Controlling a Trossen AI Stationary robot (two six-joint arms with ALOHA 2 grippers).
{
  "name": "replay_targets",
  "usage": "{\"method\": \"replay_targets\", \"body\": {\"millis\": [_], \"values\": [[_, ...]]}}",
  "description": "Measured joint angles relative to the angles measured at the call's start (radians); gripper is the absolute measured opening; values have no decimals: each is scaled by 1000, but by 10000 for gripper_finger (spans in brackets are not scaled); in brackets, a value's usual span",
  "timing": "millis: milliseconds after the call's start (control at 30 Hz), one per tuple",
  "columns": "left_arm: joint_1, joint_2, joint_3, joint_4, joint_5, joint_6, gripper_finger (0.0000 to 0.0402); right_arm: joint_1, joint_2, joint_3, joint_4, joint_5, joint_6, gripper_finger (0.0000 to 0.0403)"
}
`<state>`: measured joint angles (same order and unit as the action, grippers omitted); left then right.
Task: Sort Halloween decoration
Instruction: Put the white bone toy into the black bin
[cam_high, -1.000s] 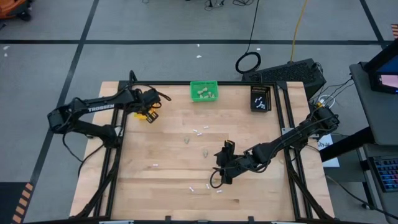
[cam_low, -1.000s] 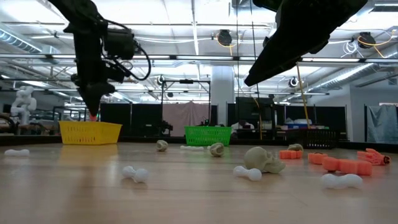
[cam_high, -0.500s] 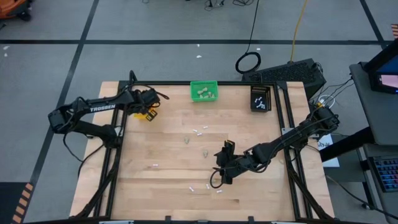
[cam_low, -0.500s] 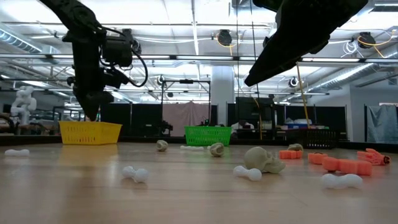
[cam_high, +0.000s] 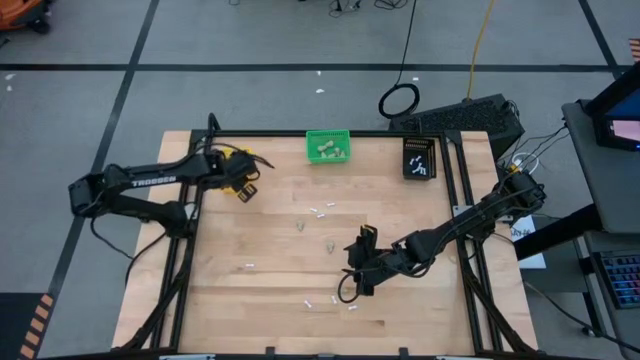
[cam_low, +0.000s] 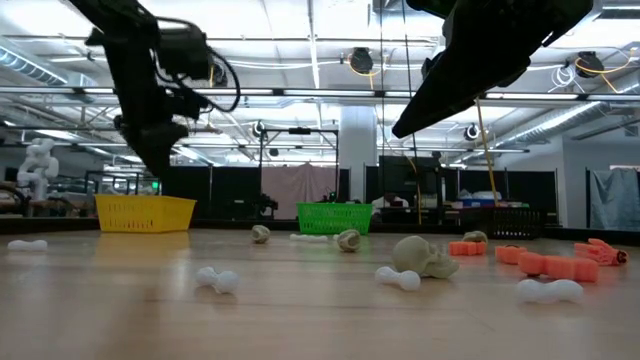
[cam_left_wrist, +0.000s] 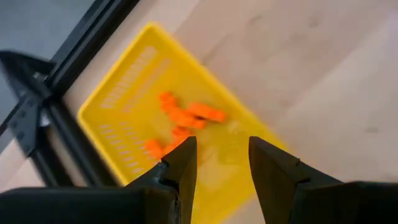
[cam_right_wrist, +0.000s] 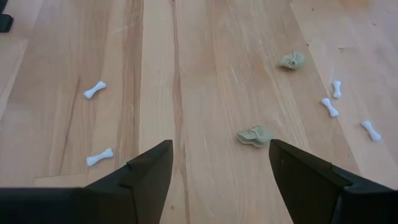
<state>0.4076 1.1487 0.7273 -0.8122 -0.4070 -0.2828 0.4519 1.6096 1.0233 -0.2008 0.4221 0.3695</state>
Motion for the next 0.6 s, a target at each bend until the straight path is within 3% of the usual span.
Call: {"method": "replay_targets", "body": {"millis": [300, 600], "values": [[-291, -152, 0, -5, 14, -164, 137, 0, 0, 0, 1, 0, 3, 251], [-614, -148, 1, 103, -15, -288, 137, 0, 0, 0, 1, 1, 3, 251]]}}
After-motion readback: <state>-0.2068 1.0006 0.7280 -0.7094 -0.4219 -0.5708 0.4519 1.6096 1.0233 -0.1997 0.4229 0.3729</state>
